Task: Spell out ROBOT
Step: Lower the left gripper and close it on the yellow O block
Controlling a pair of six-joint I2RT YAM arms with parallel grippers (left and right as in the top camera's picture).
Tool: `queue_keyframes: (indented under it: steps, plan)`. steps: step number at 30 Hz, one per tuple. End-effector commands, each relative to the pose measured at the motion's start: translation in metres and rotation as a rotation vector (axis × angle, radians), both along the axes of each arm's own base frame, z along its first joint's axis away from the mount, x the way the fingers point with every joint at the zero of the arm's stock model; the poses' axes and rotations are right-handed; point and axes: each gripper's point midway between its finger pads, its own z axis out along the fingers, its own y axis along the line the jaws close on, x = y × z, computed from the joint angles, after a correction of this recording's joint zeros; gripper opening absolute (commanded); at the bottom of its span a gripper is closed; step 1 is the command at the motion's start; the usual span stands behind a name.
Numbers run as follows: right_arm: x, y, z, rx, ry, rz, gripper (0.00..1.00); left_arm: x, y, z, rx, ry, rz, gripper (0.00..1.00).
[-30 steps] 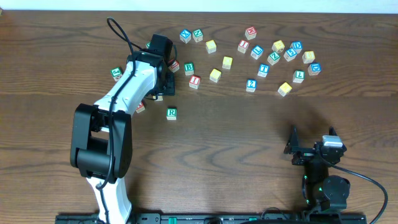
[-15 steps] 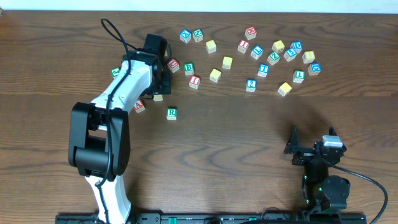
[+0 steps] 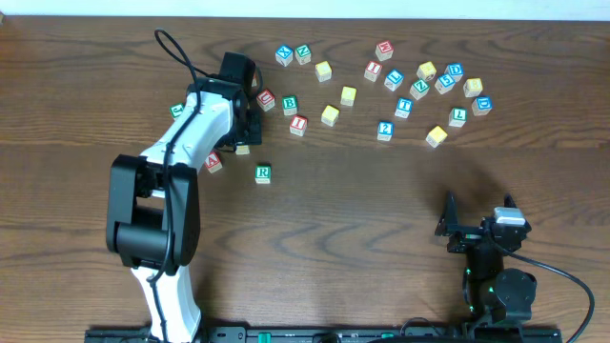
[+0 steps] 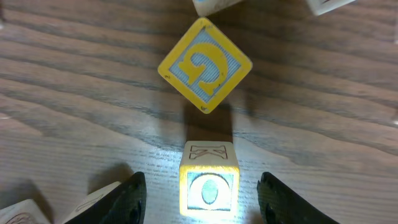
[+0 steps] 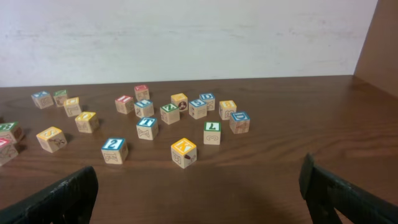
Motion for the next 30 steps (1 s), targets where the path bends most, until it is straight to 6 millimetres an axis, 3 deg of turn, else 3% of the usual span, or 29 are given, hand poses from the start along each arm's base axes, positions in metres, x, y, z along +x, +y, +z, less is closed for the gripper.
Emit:
queue_keyframes:
  steps: [1, 13, 20, 30]
  plan:
    - [-0.0003, 0.0006, 0.0, 0.006, -0.002, 0.001, 0.99, -0.0023, -0.0008, -0.0165, -0.005, 0.041, 0.001, 0.56]
    - [-0.0003, 0.0006, 0.0, 0.006, -0.002, 0.001, 0.99, -0.0023, -0.0009, -0.0196, -0.004, 0.046, 0.002, 0.56]
    - [-0.0003, 0.0006, 0.0, 0.006, -0.002, 0.001, 0.99, -0.0025, -0.0008, -0.0196, -0.004, 0.046, 0.002, 0.37]
    - [-0.0003, 0.0006, 0.0, 0.006, -0.002, 0.001, 0.99, -0.0026, -0.0008, -0.0197, -0.004, 0.047, 0.002, 0.36]
